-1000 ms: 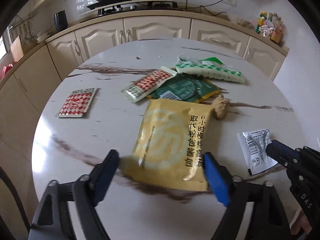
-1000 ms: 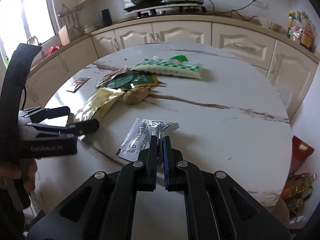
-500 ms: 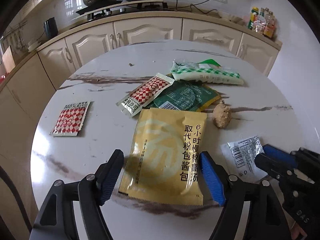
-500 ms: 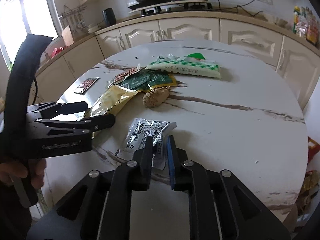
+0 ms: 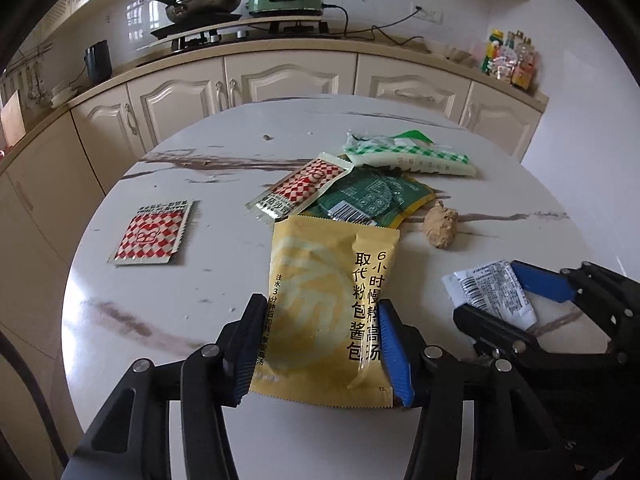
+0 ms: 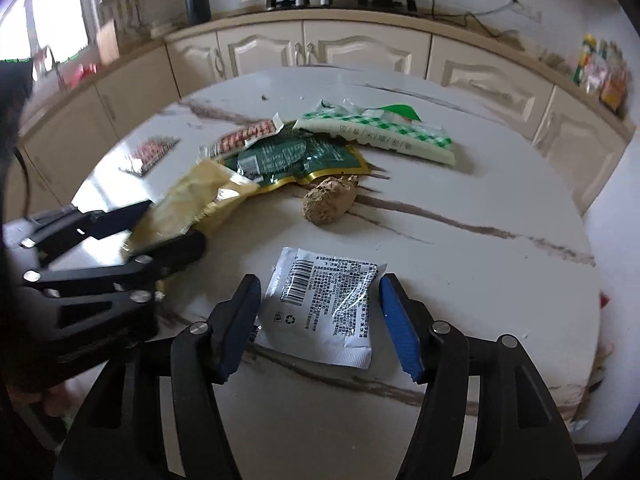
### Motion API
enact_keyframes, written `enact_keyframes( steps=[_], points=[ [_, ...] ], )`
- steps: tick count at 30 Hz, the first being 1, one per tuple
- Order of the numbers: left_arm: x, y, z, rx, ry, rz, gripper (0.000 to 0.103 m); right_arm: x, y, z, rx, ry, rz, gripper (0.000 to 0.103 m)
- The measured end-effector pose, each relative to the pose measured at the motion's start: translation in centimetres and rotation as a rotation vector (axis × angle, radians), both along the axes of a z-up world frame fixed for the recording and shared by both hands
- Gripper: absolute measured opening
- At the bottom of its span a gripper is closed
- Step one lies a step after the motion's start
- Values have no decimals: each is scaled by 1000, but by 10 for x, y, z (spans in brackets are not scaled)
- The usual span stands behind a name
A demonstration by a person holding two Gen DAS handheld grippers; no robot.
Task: Collect trash
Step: 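Carry yellow packet and silver wrapper over the blue bin and open both tools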
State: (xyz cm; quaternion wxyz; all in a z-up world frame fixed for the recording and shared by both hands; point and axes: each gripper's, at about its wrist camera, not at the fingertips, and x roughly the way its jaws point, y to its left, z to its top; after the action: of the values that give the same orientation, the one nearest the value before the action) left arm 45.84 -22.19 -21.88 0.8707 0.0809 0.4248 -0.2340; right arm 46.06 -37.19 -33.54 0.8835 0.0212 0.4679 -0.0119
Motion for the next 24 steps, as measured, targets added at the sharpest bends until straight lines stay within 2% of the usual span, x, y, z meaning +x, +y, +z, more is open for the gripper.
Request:
enact_keyframes(
  steps=[2,4,13,19,24],
  points=[
    [-3,3,0,-6,-3,-8,50,-1,0,0,1,-9,11,51],
    [-5,5,1,-17,2,-13,49,-3,0,0,4,-22,18,41],
    [-17,18,5,-99,26,-38,49,-14,1,5,26,-43,24,19],
    [-33,35,14,-139,21,-44,49,-21,15,14,31,-62,31,16],
    [-49,73,35,-186,-20,-7,49,-19,55,46,67,-126,107,16]
  ],
)
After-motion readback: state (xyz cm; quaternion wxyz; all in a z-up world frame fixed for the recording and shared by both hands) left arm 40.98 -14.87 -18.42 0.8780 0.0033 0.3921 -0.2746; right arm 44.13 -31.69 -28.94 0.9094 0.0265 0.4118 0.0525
